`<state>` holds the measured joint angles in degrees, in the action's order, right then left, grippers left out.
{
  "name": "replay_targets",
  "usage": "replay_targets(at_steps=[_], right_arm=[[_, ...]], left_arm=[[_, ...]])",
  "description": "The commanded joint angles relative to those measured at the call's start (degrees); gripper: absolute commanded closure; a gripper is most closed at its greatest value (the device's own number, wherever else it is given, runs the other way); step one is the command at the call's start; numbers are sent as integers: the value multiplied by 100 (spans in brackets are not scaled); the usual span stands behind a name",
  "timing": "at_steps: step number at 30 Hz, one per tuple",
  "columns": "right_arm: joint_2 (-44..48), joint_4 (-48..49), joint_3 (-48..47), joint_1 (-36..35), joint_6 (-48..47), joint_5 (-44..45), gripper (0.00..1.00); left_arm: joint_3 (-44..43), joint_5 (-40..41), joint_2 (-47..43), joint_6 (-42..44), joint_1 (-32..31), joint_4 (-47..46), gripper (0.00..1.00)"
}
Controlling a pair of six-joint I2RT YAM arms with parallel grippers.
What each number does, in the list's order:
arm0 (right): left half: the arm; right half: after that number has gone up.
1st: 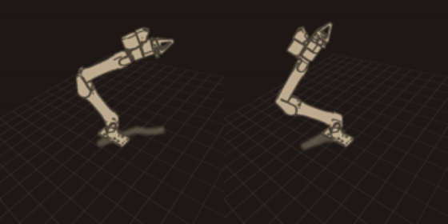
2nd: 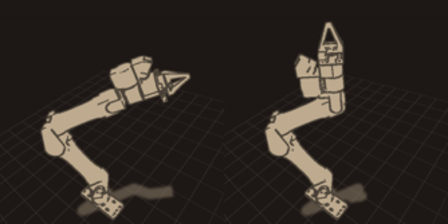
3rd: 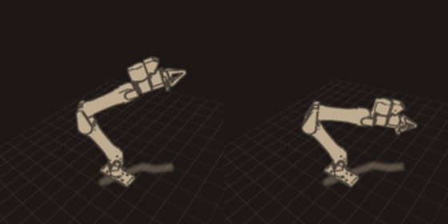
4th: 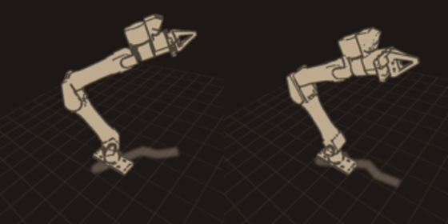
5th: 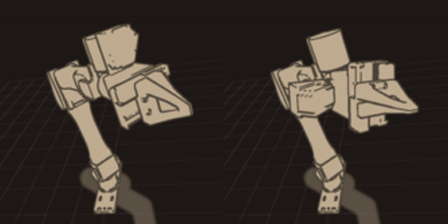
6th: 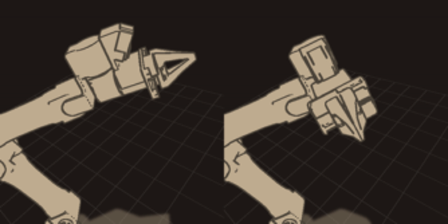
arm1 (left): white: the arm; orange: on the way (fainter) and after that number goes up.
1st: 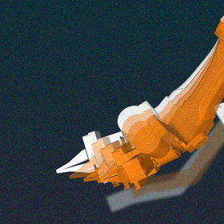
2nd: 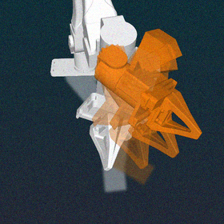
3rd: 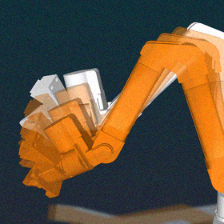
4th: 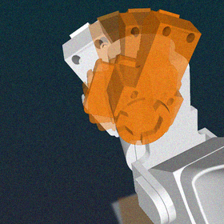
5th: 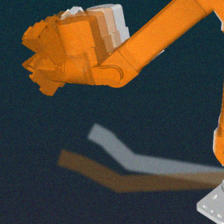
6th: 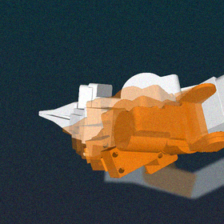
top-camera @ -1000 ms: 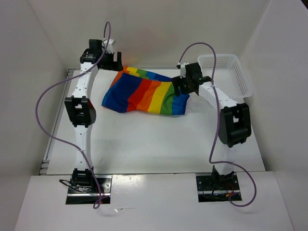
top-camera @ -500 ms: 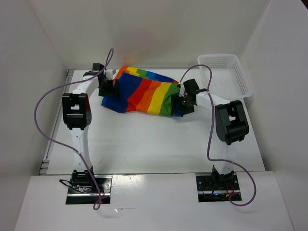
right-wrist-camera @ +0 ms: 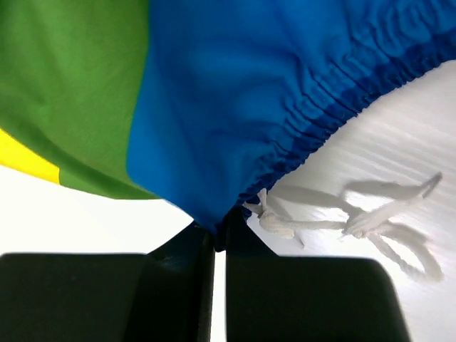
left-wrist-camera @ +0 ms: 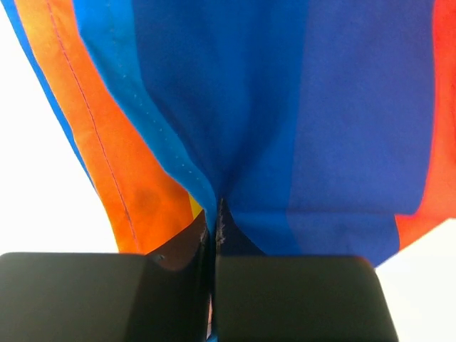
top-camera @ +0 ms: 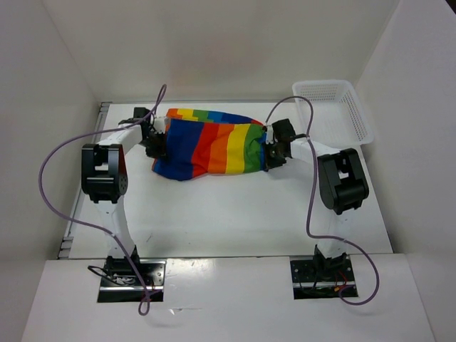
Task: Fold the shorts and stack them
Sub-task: Fold the shorts
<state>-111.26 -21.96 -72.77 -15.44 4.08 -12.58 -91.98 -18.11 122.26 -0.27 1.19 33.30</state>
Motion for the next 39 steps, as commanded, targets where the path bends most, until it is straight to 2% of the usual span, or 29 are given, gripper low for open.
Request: replay_targets(at_steps=[1,5,6,8,9,10,11,12,13,15,18,21,22,23,24,25,28,30,31,32,37,39], right_arm=[[805,-97,402,15,-1056,178,100],[1633,-1071,598,15,-2207,-779,100],[1747,-1613,598,15,-2592,-964,100],[2064,-2135,659,-90,-2928,-1255,98],[2160,-2625,746,-317,-3252,-1256,86],[2388,-2812,817,-467,-3386,-1256,41],[2520,-2971,896,-625,-3500,-1256,19],[2652,-3051,1053,-914,-3571,-1169,4],[2819,-2886,1055,-995,-3424,-1072,2],[3276,-2491,1116,-996,-3212,-791,0],[3594,-2419,1038,-996,-3281,-536,0],[3664,-1902,958,-926,-3282,-255,0],[3664,-1448,958,-926,-3151,-176,4],[3464,-1260,845,-926,-3150,-123,8],[3314,-1085,774,-926,-3054,0,15],[3156,-804,686,-926,-2966,88,19],[2549,-547,422,-873,-3017,273,25],[2138,-407,291,-760,-3132,326,25],[1996,-406,238,-698,-3132,326,18],[1838,-406,55,-601,-3132,265,16],[732,-406,-789,137,-2570,-103,16],[484,-510,-1220,313,-2517,-218,20]], left_arm=[[619,-149,-886,27,-22,141,98],[1550,-149,-2070,27,-22,422,98],[1717,-149,-2266,27,-22,623,98],[2138,-149,-2774,27,-22,1044,93],[2254,-201,-2925,27,-22,1212,85],[2360,-254,-3188,27,-22,1527,77],[2552,-255,-3312,27,-22,1670,57],[2615,-307,-3401,27,-22,1810,34],[2676,-307,-3567,27,-22,1933,29],[2616,-404,-3700,27,30,2040,24],[2291,-404,-3762,27,30,1918,21],[1878,-281,-3648,27,30,1190,18],[1764,-203,-3465,27,30,744,18],[1458,-202,-3324,27,30,565,18],[1247,-202,-3140,27,30,416,18],[1009,-202,-2668,27,-22,327,19],[53,-71,-1666,27,-22,326,24],[-257,-70,-1076,27,-22,247,24],[-389,-70,-916,27,-22,160,24],[-634,-174,-766,27,-22,90,22],[-1260,-360,17,27,-22,-16,19],[-1374,-465,192,27,-75,-77,19]])
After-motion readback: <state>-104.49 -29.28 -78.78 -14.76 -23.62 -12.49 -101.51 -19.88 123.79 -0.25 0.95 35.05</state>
